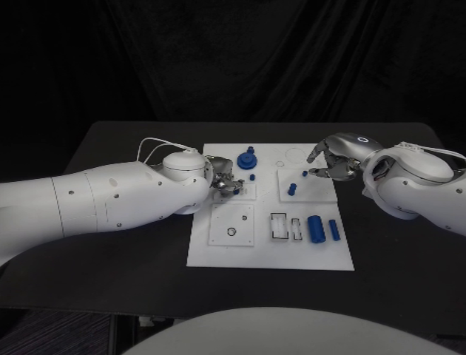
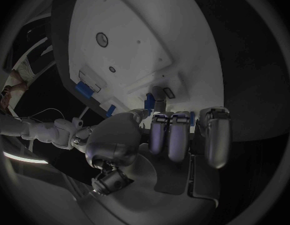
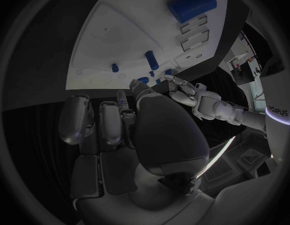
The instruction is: Assemble the parts on the task board
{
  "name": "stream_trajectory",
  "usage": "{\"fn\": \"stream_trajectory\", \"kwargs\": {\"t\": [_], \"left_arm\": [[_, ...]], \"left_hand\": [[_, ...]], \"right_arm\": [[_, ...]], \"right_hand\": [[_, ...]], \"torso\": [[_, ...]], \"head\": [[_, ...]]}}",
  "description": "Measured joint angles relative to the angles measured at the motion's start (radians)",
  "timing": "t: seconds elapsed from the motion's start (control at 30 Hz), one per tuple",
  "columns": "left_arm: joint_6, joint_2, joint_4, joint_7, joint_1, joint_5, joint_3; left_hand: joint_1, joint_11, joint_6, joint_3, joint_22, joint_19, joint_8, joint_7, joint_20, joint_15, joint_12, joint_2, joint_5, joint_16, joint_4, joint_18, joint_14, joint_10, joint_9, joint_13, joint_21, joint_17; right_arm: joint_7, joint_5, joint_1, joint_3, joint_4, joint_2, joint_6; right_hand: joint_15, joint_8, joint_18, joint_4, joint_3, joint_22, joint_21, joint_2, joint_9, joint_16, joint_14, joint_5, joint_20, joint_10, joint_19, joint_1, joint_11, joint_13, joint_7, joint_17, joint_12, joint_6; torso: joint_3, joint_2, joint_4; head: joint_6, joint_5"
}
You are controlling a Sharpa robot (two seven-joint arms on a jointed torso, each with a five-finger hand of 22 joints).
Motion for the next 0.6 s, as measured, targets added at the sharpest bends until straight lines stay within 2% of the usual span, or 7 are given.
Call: {"fn": "stream_trajectory", "kwargs": {"t": [0.37,0.57,0.6], "left_arm": [[-0.009,-0.006,0.003,0.013,-0.001,0.0,-0.001],[-0.028,-0.019,0.015,0.021,-0.004,0.0,-0.003],[-0.033,-0.022,0.018,0.023,-0.005,0.0,-0.003]], "left_hand": [[0.007,0.0,0.0,0.007,0.0,0.0,0.0,0.0,0.0,0.0,0.0,-0.007,0.012,0.0,0.001,0.0,0.0,0.0,0.001,0.0,0.0,0.0],[0.025,0.0,-0.011,0.007,0.0,0.0,-0.004,0.0,0.0,0.0,0.0,-0.025,0.011,0.0,0.001,0.0,0.0,0.0,0.001,0.0,0.0,0.0],[0.028,0.0,-0.012,0.007,0.0,0.0,-0.005,-0.001,0.0,0.0,0.0,-0.028,0.001,0.0,0.001,0.0,0.0,0.0,0.002,0.0,0.0,0.0]], "right_arm": [[-0.002,0.0,-0.001,0.0,-0.001,0.001,0.001],[-0.002,0.0,-0.002,0.0,-0.001,0.001,0.001],[-0.002,0.0,-0.002,0.0,-0.001,0.0,0.001]], "right_hand": [[0.0,0.0,0.0,0.0,0.0,0.0,0.0,0.0,-0.001,0.0,0.0,0.0,0.0,-0.004,0.0,0.0,-0.004,0.0,0.0,0.0,0.0,0.0],[0.0,0.0,0.0,0.0,0.0,0.0,0.0,0.0,-0.001,0.0,0.0,0.0,0.0,-0.004,0.0,0.0,-0.004,0.0,0.0,0.0,0.0,0.0],[0.0,0.0,0.0,0.0,0.0,0.0,0.0,0.0,-0.001,0.0,0.0,0.0,0.0,-0.004,0.0,0.0,-0.004,0.0,0.0,0.0,0.0,0.0]], "torso": [[-0.0006,-0.001,-0.0011],[-0.0006,-0.001,-0.0009],[-0.0006,-0.001,-0.0008]], "head": [[0.0,-0.002],[0.0,-0.003],[0.0,-0.003]]}}
